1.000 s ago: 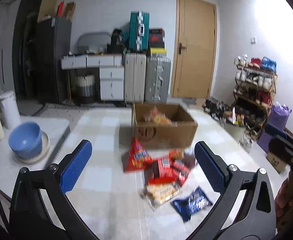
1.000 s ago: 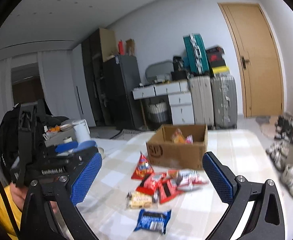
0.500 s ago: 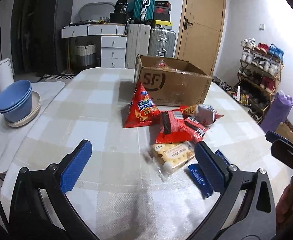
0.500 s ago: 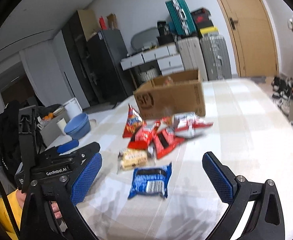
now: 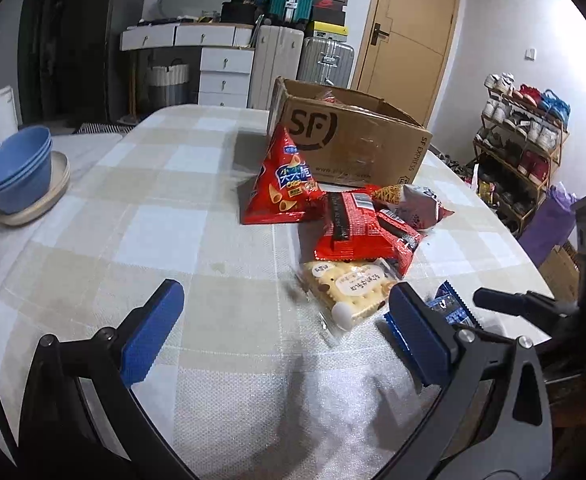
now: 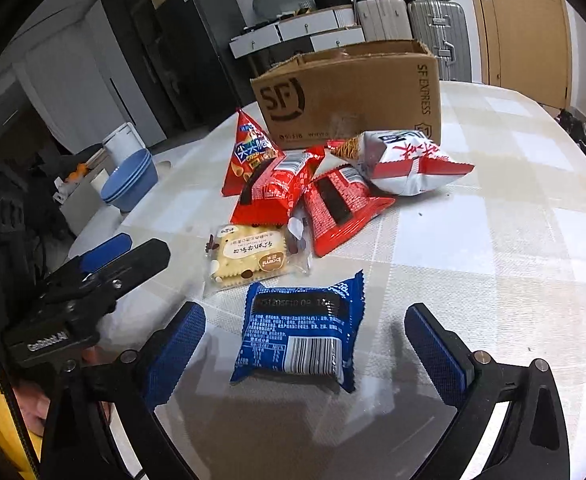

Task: Organize snacks
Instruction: 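Grasp the blue biscuit packet with the right tool, then grasp the cream cracker packet with the left tool while the right holds the blue packet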

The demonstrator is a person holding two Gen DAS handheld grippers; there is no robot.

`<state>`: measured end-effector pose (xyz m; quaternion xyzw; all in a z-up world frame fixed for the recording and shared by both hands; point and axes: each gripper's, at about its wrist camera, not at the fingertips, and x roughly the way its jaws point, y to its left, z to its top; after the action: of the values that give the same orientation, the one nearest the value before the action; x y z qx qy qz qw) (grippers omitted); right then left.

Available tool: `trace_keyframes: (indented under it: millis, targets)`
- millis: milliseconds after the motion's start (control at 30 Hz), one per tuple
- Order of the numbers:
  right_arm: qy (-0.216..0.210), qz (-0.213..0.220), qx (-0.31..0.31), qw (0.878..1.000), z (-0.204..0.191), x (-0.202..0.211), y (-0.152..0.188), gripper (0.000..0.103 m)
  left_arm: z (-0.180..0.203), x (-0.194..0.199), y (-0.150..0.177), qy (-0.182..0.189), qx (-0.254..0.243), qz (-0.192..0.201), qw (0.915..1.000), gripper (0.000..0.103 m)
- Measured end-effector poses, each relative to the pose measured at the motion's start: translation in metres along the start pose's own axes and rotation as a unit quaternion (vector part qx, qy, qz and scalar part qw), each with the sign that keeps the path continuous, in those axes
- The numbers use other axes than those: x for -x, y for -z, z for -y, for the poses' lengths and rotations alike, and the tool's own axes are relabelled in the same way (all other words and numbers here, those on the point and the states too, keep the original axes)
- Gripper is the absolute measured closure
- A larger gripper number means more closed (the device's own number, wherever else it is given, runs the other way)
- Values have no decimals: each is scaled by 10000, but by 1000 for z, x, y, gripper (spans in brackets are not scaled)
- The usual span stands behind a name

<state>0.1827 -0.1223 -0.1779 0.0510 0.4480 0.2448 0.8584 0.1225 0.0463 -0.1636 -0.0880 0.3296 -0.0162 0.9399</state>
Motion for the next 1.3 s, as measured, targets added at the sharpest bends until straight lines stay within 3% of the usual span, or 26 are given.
trace_keyframes:
  millis: [233, 300, 367, 467, 733, 933, 1067, 1300]
  targets:
    - [348, -317, 266, 9985, -12, -17, -3, 15, -3, -7, 0, 50, 119, -71, 9999, 0]
    - [424, -310, 346, 9980, -16, -18, -2, 28, -1, -8, 0, 39, 67, -71, 9999, 1]
    - [452, -276, 401, 9978, -17, -16, -1, 48, 0, -4, 2, 21, 24, -53, 10000, 0]
    - [287, -219, 356, 9987, -16, -13, 0, 55, 2, -6, 2, 27, -28, -57, 10000, 0]
    - [-506, 301, -446, 9973, 17, 10, 2, 56, 4, -12, 2, -87, -95, -236, 9996, 0]
    - [-506, 663, -628, 9945, 43, 30, -3, 56, 22, -29, -4, -155, -405, -577, 9974, 0]
    - [-682, 819, -886, 9903, 63, 36, -4, 56, 34, -51, -17, -11, -194, -852, 9962, 1]
    - [-1129, 868, -1289, 9814, 83, 39, 1, 56, 54, -93, -31, -260, 102, -1484, 9885, 1]
